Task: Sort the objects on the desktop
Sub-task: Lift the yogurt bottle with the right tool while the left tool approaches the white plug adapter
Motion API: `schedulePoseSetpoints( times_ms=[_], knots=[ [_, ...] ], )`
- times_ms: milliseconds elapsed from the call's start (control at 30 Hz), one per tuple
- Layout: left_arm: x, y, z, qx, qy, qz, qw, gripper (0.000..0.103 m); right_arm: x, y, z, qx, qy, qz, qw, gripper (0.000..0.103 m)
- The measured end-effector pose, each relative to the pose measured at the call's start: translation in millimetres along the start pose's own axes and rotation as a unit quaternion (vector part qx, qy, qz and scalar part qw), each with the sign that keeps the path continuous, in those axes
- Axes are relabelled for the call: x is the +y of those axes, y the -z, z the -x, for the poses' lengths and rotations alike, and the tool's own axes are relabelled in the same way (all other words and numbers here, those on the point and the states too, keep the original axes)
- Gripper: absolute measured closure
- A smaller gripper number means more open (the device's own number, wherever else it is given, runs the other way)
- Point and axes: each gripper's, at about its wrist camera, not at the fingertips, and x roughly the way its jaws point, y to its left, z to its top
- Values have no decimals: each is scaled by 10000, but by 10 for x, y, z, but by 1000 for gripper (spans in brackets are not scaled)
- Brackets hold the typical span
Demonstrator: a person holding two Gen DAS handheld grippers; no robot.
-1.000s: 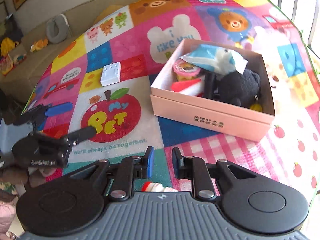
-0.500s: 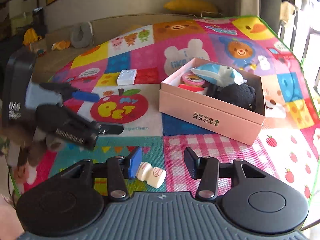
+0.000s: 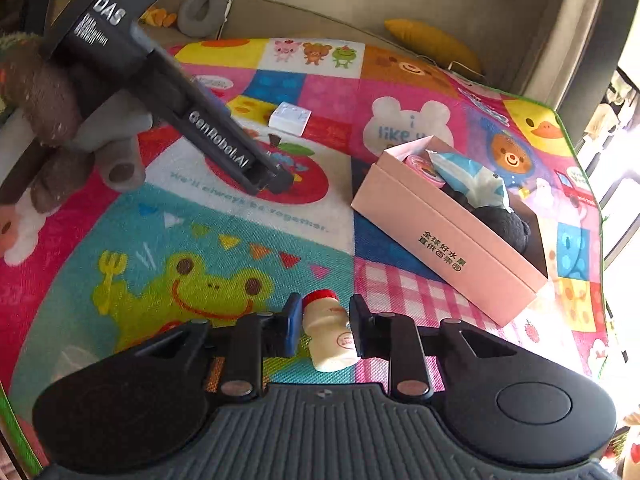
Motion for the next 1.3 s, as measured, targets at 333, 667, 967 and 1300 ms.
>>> schedulePoseSetpoints(
  times_ms=[333,667,967,1300],
  knots=[
    [-396,146,178,-294,1038,-1042,9887,0,-750,-49,-198,-626,-841,-2830,9534,78],
    [-698,81,-54,-455,619,-1415,9870,0,-761,93,-251,-663,-1325,-3185,9363,79],
    [-514,159,-12,-201,474,-1469,9878,0,-749,183,-136,-588,-1108,-2852,9502,79],
    [464,-487,-579,-63,-973,570,9936,0,-786,224,-173,-594,-18,-2689,9613,34]
  ],
)
